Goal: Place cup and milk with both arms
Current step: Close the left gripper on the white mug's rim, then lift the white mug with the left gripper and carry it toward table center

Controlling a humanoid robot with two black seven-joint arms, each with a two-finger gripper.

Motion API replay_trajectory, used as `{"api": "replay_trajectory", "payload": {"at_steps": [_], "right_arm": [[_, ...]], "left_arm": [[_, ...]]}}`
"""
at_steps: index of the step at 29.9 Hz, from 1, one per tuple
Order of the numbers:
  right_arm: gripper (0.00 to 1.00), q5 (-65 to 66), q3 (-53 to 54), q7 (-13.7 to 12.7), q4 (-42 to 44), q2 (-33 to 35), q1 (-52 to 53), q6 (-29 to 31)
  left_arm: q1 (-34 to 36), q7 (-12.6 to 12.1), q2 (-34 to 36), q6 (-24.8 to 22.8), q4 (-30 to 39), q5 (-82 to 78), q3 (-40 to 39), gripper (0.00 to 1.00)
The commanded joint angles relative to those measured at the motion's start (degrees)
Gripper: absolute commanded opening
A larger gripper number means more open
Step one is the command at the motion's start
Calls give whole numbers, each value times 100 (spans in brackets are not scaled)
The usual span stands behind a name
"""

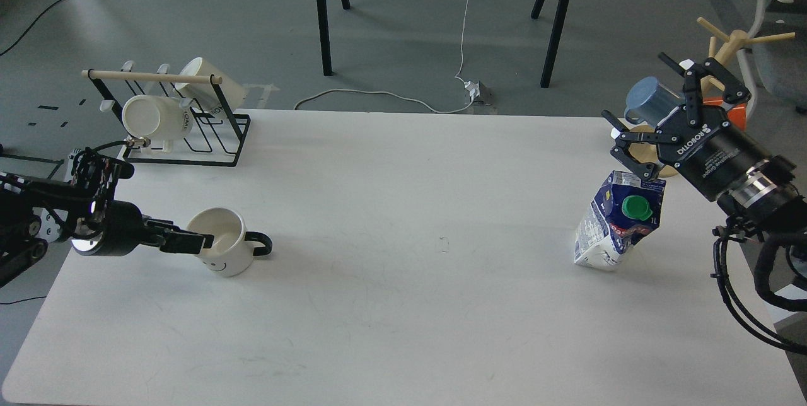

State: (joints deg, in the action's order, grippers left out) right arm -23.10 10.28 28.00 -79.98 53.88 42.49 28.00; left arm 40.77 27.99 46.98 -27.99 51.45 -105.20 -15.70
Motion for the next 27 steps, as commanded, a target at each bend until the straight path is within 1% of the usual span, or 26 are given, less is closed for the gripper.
{"api": "replay_trajectory", "payload": {"at_steps": [1,6,11,12,13,14,15,16,20,27], "right_arm": [[96,-2,1,0,0,-9,-22,0],[96,-2,-8,0,0,0,-39,0],[96,-19,27,0,-9,70,-22,0],[96,-19,36,0,-17,105,-22,0],[96,-28,44,0,-26,132,-22,0],[96,-28,44,0,-26,149,-22,0],[96,-28,44,0,-35,184,-22,0],[96,-28,44,0,-61,202,-30,0],[96,-28,9,0,-105,229,-39,0],[96,-28,27,0,-105,229,-57,0]], "left_arm": [[1,1,-170,-1,-205,0,-4,99],[10,1,-513,-1,-487,8,-21,96],[10,1,-654,-1,-513,61,-39,86],[36,1,-681,-1,-531,61,-13,79],[37,1,-681,-1,-531,52,5,66],[37,1,-681,-1,-531,44,5,48],[28,1,-681,-1,-540,35,5,21],[19,1,-716,-1,-566,43,-4,5],[28,1,-734,-1,-593,26,14,0],[45,1,-690,-1,-487,26,14,0]]}}
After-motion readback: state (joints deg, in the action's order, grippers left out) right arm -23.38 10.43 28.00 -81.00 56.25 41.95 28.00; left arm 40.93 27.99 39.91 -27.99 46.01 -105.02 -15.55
